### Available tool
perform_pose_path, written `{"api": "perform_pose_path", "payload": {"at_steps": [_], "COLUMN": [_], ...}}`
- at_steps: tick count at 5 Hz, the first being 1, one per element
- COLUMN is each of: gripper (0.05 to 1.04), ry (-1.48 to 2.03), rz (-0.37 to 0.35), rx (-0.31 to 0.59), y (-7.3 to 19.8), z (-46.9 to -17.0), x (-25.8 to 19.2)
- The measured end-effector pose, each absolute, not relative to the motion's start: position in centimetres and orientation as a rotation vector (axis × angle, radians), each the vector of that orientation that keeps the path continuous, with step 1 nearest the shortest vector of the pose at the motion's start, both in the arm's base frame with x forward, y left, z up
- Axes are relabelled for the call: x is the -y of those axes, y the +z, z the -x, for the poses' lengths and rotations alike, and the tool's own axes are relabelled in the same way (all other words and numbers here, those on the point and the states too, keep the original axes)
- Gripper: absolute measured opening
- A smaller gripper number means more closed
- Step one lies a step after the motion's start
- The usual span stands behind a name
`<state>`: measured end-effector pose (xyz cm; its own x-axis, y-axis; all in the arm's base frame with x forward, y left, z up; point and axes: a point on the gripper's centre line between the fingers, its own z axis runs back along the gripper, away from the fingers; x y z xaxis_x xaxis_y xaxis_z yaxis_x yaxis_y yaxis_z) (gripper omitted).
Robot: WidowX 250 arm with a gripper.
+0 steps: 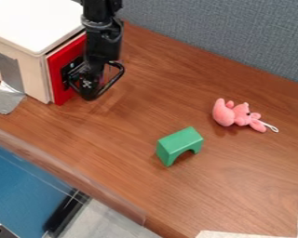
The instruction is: Close the drawer
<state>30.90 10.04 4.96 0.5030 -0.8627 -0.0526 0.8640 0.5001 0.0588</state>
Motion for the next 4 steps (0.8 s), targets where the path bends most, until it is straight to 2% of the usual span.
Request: {"api": "perform_pose_path", "payload": {"at_steps": [1,4], "gripper": [1.0,1.0], "ry": [-1.038,-1.033], "rz": [-0.077,-0.149], "rx": [-0.018,-0.093], "y": [4.9,5.0], "z": [-30.8,-30.8], "x": [-10.2,-12.3]}}
